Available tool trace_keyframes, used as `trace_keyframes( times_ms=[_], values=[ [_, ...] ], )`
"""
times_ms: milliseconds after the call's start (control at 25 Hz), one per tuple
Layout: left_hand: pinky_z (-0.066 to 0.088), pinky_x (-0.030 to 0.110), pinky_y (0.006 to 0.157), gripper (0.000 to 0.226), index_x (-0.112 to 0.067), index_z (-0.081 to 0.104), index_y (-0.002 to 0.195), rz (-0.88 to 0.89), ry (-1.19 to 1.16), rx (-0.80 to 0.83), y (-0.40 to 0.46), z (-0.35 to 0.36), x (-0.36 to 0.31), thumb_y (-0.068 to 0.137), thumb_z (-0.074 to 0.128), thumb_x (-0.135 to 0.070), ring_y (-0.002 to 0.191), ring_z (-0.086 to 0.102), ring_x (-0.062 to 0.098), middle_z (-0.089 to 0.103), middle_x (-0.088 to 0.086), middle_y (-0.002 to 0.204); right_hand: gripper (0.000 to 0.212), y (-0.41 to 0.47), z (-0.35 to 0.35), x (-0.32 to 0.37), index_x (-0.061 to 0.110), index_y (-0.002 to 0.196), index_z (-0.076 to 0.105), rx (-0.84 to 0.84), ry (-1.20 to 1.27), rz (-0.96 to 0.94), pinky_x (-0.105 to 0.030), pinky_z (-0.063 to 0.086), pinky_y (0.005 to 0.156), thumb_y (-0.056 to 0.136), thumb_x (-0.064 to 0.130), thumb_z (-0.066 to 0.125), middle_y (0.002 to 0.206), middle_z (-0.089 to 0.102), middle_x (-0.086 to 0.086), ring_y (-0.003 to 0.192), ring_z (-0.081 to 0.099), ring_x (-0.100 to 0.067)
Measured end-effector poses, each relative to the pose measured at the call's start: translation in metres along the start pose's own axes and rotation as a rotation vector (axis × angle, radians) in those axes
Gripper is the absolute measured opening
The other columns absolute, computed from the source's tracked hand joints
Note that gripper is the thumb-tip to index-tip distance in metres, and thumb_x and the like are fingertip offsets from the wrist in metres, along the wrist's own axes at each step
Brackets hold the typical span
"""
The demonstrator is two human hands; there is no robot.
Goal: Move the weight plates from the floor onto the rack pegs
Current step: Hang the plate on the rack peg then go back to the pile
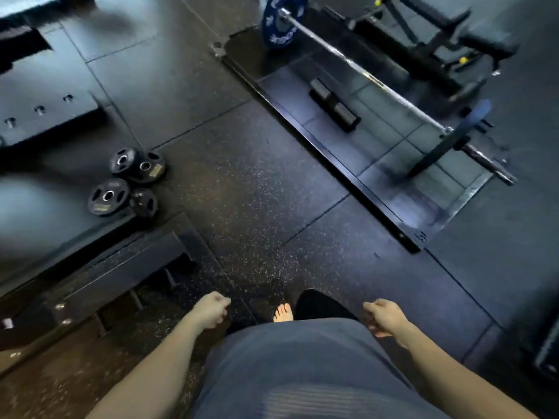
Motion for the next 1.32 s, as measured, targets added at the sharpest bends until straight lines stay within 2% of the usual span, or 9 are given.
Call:
trace_keyframes(
  times_ms=[160, 320, 400, 560, 680, 880, 1000, 1160, 1320],
  values=[
    [0.038, 0.027, 0.055, 0.021, -0.013, 0.056, 0.105, -0.026, -0.165, -0.057, 0.037, -0.062, -0.064, 0.103, 0.045, -0.031, 0.068, 0.053, 0.019, 0.059, 0.008, 0.090, 0.026, 0.067, 0.000, 0.155, 0.010, 0.074, 0.054, 0.053, -0.124, -0.082, -0.022, 0.039, 0.042, 0.096, 0.024, 0.057, 0.068, 0.060, -0.009, 0.050, 0.049, -0.020],
    [0.039, 0.026, 0.053, 0.021, -0.010, 0.055, 0.100, -0.139, -0.285, -0.091, 0.070, -0.107, -0.092, 0.101, 0.048, -0.030, 0.061, 0.054, 0.019, 0.059, 0.007, 0.083, 0.033, 0.130, 0.020, 0.315, 0.008, 0.067, 0.051, 0.135, -0.325, -0.187, -0.022, 0.038, 0.042, 0.097, 0.021, 0.057, 0.063, 0.058, -0.010, 0.048, 0.047, -0.020],
    [0.043, 0.025, 0.057, 0.019, -0.014, 0.055, 0.093, -0.221, -0.304, -0.121, 0.072, -0.132, -0.099, 0.100, 0.050, -0.030, 0.065, 0.057, 0.020, 0.059, 0.006, 0.084, 0.033, 0.148, 0.035, 0.395, 0.009, 0.065, 0.051, 0.178, -0.462, -0.240, -0.023, 0.038, 0.043, 0.096, 0.020, 0.057, 0.067, 0.060, -0.012, 0.050, 0.049, -0.021],
    [0.038, 0.027, 0.056, 0.029, -0.012, 0.057, 0.074, -0.304, -0.605, -0.219, 0.090, -0.184, -0.129, 0.101, 0.049, -0.021, 0.056, 0.049, 0.020, 0.052, 0.007, 0.065, 0.025, 0.164, 0.081, 0.550, 0.015, 0.074, 0.050, 0.294, -0.682, -0.315, -0.022, 0.033, 0.045, 0.096, 0.025, 0.055, 0.066, 0.058, -0.006, 0.051, 0.049, -0.016],
    [0.030, 0.024, 0.049, 0.025, -0.011, 0.056, 0.079, -0.360, -0.792, -0.295, 0.113, -0.226, -0.148, 0.101, 0.048, -0.018, 0.051, 0.041, 0.018, 0.045, 0.006, 0.061, 0.025, 0.167, 0.140, 0.661, 0.012, 0.077, 0.050, 0.353, -0.815, -0.432, -0.021, 0.034, 0.044, 0.099, 0.022, 0.053, 0.067, 0.056, -0.010, 0.053, 0.050, -0.019],
    [0.033, 0.015, 0.034, 0.015, -0.004, 0.057, 0.100, -0.329, -1.021, -0.348, 0.179, -0.334, -0.164, 0.102, 0.049, -0.016, 0.038, 0.048, 0.011, 0.047, 0.008, 0.066, 0.026, 0.160, 0.255, 0.794, 0.011, 0.074, 0.049, 0.399, -0.971, -0.523, -0.028, 0.040, 0.049, 0.098, 0.019, 0.054, 0.061, 0.056, -0.007, 0.051, 0.050, -0.018],
    [0.039, 0.023, 0.049, 0.018, -0.007, 0.060, 0.103, -0.346, -1.069, -0.357, 0.206, -0.418, -0.159, 0.101, 0.050, -0.023, 0.055, 0.054, 0.016, 0.057, 0.008, 0.075, 0.025, 0.139, 0.316, 0.870, 0.009, 0.077, 0.050, 0.401, -1.034, -0.534, -0.032, 0.041, 0.052, 0.098, 0.021, 0.054, 0.069, 0.059, -0.010, 0.060, 0.052, -0.022],
    [0.034, 0.022, 0.049, 0.016, -0.011, 0.058, 0.099, -0.348, -1.172, -0.330, 0.234, -0.517, -0.152, 0.099, 0.051, -0.025, 0.054, 0.048, 0.015, 0.057, 0.004, 0.072, 0.024, 0.114, 0.396, 0.964, 0.009, 0.078, 0.050, 0.419, -1.097, -0.608, -0.035, 0.042, 0.057, 0.099, 0.022, 0.054, 0.074, 0.061, -0.011, 0.067, 0.053, -0.023],
    [0.035, 0.024, 0.052, 0.014, -0.011, 0.057, 0.101, -0.369, -1.219, -0.344, 0.269, -0.599, -0.151, 0.098, 0.051, -0.024, 0.058, 0.049, 0.015, 0.058, 0.007, 0.081, 0.023, 0.125, 0.489, 1.038, 0.012, 0.076, 0.050, 0.421, -1.124, -0.614, -0.029, 0.038, 0.050, 0.096, 0.022, 0.055, 0.071, 0.061, -0.010, 0.060, 0.053, -0.020]
  ],
)
Point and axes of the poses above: each hand's wrist, its own y-axis towards the middle knuckle, its own z-axis out of the palm, x = y × z, the point moved 5 cm from there along y, towards the middle knuckle
